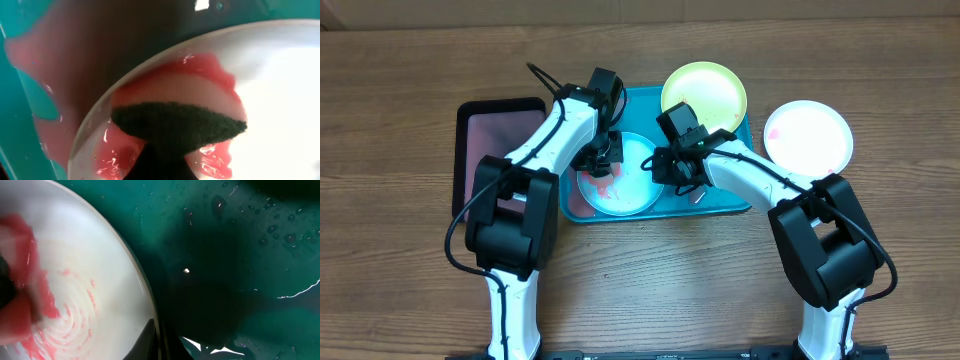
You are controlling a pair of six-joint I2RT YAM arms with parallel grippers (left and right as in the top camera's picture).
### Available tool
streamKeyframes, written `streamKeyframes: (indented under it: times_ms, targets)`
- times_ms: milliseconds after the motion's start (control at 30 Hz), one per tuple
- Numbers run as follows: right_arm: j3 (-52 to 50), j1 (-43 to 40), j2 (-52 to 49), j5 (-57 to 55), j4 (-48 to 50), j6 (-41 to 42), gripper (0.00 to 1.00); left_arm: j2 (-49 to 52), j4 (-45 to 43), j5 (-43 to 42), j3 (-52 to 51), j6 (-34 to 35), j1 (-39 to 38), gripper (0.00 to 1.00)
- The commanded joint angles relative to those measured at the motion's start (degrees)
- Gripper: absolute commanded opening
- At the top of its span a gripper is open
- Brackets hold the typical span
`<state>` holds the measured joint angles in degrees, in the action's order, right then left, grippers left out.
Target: Clean dirty plates on tray and stack at the side
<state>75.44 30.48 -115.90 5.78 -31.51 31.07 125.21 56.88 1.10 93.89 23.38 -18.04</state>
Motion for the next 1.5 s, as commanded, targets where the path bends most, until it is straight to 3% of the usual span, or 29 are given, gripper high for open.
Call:
streamKeyframes:
  times_ms: [0, 100, 167, 233, 300, 433, 667, 900, 1367, 1467]
  targets:
    - [1.07, 0.02, -0.61, -0.35, 0.00, 0.50, 0.04, 6.10, 1.73, 0.46, -0.50, -1.60, -0.15, 0.04]
    - [1.07, 0.02, -0.61, -0.85, -0.02, 0.48, 0.04, 6.16, 3.48, -5.84, -0.50, -8.63, -0.39, 0.04]
    - [1.07, -0.09, -0.61, -0.83, 0.00, 0.48, 0.04, 6.16, 5.53, -18.53, -0.50, -22.08, -0.66, 0.04]
    - [1.07, -0.15, -0.61, -0.81, 0.00, 0.48, 0.04, 6.16, 8.68, -25.14, -0.50, -30.56, -0.92, 0.04]
    - [1.07, -0.35, -0.61, -0.57, -0.11, 0.48, 0.04, 6.16, 9.35, -23.47, -0.50, -30.53, -0.96, 0.04]
    - [1.07, -1.31, -0.61, 2.16, -0.98, 2.60, 0.04, 6.14, 7.85, -15.56, -0.07, -21.11, -0.31, 0.04]
    - [1.07, -3.30, -0.61, 3.41, -4.31, 15.58, 0.04, 4.28, 7.76, 0.42, 5.88, -2.45, 0.87, 0.04]
    - [1.07, -4.37, -0.61, 7.13, -3.80, 16.96, 0.04, -0.28, 6.93, 10.45, 8.94, 7.98, 0.72, 0.04]
    - [1.07, -4.48, -0.61, 9.20, -2.75, 13.64, 0.04, -0.02, 2.12, 11.52, 0.22, 9.64, -5.55, 0.04]
    - [1.07, -4.48, -0.61, 9.35, -2.67, 13.33, 0.04, -0.02, 0.74, 11.50, -2.82, 13.05, -5.92, 0.04]
